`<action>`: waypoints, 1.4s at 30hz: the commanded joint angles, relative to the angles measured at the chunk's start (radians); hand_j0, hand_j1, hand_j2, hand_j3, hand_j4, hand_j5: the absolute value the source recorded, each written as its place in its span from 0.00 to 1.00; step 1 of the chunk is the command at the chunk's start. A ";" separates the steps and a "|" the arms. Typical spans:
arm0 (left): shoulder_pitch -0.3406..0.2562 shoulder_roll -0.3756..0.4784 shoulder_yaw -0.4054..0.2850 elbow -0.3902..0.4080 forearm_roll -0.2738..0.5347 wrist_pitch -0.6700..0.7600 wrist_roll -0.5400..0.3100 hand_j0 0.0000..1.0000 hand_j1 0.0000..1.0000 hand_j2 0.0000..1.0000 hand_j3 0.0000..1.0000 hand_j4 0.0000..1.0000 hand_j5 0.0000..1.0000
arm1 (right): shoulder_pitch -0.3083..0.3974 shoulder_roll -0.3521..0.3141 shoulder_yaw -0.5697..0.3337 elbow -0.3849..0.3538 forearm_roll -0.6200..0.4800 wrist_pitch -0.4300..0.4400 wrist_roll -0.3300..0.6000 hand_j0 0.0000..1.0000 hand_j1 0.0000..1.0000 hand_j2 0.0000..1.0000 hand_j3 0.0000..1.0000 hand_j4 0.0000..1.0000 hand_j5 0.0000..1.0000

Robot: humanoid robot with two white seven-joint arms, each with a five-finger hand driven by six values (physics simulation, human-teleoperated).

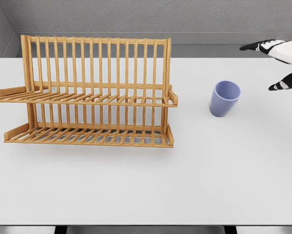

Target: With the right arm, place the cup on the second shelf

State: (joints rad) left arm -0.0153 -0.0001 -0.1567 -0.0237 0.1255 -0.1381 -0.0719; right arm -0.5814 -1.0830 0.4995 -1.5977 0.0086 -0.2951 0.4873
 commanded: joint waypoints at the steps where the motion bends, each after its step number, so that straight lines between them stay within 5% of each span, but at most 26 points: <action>1: 0.000 0.000 0.000 -0.001 0.000 0.000 0.000 1.00 1.00 1.00 1.00 1.00 1.00 | -0.002 0.021 0.091 0.036 -0.001 0.010 0.024 1.00 1.00 1.00 1.00 1.00 1.00; 9: 0.000 0.000 0.000 0.001 0.000 0.000 0.000 1.00 1.00 1.00 1.00 1.00 1.00 | -0.081 0.074 0.096 0.045 0.096 0.025 0.124 1.00 1.00 1.00 1.00 1.00 1.00; 14: 0.000 0.000 0.000 0.001 0.000 0.000 0.000 1.00 1.00 1.00 1.00 1.00 1.00 | -0.198 0.149 0.191 0.104 0.097 0.036 0.124 1.00 1.00 1.00 1.00 1.00 1.00; 42: 0.000 0.000 0.000 0.001 0.000 0.000 0.000 1.00 1.00 1.00 1.00 1.00 1.00 | -0.212 0.184 0.294 0.179 0.099 0.036 0.124 1.00 1.00 1.00 1.00 1.00 1.00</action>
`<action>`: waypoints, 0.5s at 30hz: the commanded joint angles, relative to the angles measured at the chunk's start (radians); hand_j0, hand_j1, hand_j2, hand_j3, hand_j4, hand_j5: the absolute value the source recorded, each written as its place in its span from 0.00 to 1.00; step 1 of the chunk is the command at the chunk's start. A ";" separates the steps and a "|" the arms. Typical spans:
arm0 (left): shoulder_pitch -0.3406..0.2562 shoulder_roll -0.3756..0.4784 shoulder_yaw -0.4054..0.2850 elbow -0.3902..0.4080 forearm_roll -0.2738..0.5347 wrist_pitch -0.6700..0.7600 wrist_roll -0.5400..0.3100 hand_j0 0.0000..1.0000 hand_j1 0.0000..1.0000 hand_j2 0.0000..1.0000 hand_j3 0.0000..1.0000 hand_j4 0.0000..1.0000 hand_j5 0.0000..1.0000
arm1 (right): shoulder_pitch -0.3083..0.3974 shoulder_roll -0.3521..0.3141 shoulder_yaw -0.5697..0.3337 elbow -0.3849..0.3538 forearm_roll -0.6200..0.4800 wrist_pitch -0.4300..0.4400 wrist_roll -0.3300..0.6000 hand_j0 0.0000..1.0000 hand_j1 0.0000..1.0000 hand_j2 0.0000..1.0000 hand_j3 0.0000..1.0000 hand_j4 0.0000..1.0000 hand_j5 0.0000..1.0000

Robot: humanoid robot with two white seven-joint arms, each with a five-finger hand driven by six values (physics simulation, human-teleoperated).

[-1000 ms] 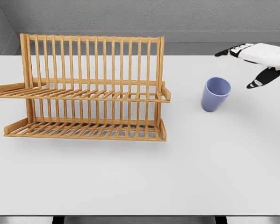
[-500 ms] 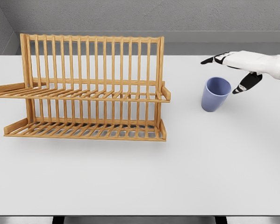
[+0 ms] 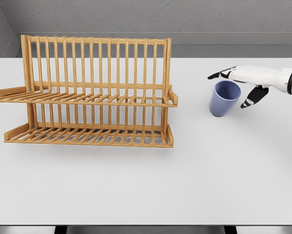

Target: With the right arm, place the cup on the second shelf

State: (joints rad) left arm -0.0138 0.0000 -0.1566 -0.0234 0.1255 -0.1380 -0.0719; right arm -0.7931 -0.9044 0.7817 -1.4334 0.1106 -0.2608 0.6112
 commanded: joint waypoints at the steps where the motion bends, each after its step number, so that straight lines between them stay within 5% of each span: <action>1: -0.002 0.000 0.000 -0.001 0.000 0.000 0.000 1.00 1.00 1.00 1.00 1.00 1.00 | -0.002 0.010 0.013 0.019 -0.003 0.002 0.000 1.00 1.00 1.00 1.00 1.00 1.00; 15: 0.000 0.000 0.000 0.000 0.000 0.000 0.000 1.00 1.00 1.00 1.00 1.00 1.00 | -0.028 0.042 0.030 0.056 -0.003 0.002 0.000 1.00 1.00 1.00 1.00 1.00 1.00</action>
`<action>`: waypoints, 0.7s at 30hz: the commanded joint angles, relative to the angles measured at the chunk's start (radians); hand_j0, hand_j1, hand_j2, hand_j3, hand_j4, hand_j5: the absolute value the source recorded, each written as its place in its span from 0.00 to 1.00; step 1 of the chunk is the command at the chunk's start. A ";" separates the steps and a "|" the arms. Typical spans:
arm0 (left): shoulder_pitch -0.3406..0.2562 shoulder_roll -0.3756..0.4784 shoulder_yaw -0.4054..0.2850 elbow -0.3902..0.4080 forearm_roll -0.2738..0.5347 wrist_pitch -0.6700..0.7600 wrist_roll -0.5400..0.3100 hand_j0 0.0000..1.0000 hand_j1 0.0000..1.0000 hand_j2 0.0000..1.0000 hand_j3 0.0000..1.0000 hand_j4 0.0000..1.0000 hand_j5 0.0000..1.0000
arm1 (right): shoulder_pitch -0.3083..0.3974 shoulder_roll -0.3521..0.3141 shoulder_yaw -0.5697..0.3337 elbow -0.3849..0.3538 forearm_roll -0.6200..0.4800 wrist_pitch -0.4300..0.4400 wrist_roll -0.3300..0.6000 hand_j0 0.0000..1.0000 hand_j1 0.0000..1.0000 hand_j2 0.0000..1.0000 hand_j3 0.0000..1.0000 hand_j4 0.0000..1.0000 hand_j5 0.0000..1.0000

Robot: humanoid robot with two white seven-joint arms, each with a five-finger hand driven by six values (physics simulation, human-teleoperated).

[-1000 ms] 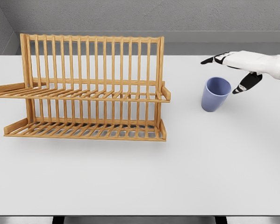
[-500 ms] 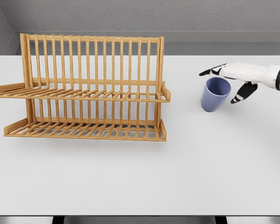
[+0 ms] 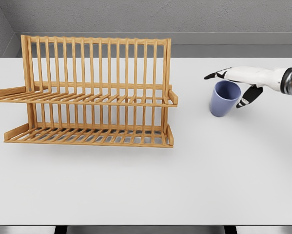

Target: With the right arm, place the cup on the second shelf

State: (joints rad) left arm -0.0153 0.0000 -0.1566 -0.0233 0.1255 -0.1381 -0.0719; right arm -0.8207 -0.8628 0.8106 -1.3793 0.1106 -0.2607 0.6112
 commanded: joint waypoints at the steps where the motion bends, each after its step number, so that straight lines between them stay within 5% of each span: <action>1: 0.000 0.000 0.000 0.000 0.000 0.000 0.000 1.00 1.00 1.00 1.00 1.00 1.00 | 0.000 0.001 0.002 0.002 -0.003 0.001 0.000 1.00 1.00 1.00 1.00 1.00 1.00; 8: 0.000 0.000 0.000 0.000 0.000 0.000 0.000 1.00 1.00 1.00 1.00 1.00 1.00 | 0.000 0.002 0.016 0.016 -0.003 0.005 0.000 0.99 0.99 0.99 0.99 0.99 0.99; 10: 0.000 0.000 0.000 0.000 0.000 0.000 0.000 1.00 1.00 1.00 1.00 1.00 1.00 | 0.000 0.002 0.016 0.016 -0.003 0.005 0.000 0.83 0.83 0.83 0.83 0.83 0.83; 13: 0.000 0.000 0.000 -0.001 0.000 0.000 0.000 1.00 1.00 1.00 1.00 1.00 1.00 | 0.000 0.001 0.016 0.014 -0.003 0.003 0.000 0.72 0.72 0.72 0.72 0.72 0.72; 21: 0.000 0.000 0.000 0.000 0.000 0.000 0.000 1.00 1.00 1.00 1.00 1.00 1.00 | -0.002 -0.001 0.016 0.008 -0.003 0.001 0.000 0.61 0.61 0.61 0.61 0.61 0.61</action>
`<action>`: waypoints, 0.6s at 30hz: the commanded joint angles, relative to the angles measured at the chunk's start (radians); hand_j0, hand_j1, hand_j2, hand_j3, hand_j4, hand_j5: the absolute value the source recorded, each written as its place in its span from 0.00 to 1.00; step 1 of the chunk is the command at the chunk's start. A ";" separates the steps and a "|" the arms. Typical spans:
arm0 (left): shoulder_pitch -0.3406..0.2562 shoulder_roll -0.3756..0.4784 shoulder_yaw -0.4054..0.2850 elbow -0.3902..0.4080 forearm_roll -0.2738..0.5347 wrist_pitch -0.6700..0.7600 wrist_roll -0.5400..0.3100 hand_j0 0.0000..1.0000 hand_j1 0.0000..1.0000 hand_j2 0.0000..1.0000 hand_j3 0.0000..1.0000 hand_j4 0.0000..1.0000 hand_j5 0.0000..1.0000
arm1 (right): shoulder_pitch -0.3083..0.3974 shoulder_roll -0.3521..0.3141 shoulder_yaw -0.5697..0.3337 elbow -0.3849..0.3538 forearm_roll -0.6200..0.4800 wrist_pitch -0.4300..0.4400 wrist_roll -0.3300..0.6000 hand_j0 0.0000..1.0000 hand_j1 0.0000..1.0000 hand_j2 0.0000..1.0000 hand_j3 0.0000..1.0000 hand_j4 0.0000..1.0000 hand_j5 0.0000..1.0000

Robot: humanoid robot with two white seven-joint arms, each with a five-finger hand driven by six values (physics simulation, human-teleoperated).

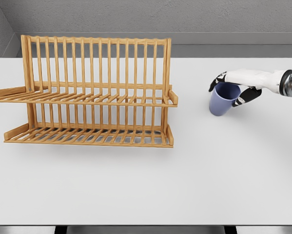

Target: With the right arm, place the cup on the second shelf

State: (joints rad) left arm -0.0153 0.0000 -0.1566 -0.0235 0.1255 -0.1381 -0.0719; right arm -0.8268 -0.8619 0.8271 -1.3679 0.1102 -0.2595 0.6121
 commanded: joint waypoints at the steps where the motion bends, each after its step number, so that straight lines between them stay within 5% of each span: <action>1: 0.000 0.000 0.000 -0.001 0.000 0.000 0.000 1.00 1.00 1.00 1.00 1.00 1.00 | 0.000 -0.002 0.000 -0.004 -0.003 0.000 -0.001 0.61 0.61 0.61 0.61 0.61 0.61; 18: 0.000 0.000 0.000 0.000 0.000 0.000 0.000 1.00 1.00 1.00 1.00 1.00 1.00 | -0.048 -0.016 -0.013 -0.013 -0.003 -0.014 -0.001 0.61 0.61 0.61 0.61 0.61 0.61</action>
State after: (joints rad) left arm -0.0153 0.0000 -0.1566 -0.0234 0.1255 -0.1381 -0.0719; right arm -0.8790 -0.8765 0.8168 -1.3801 0.1107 -0.2741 0.6116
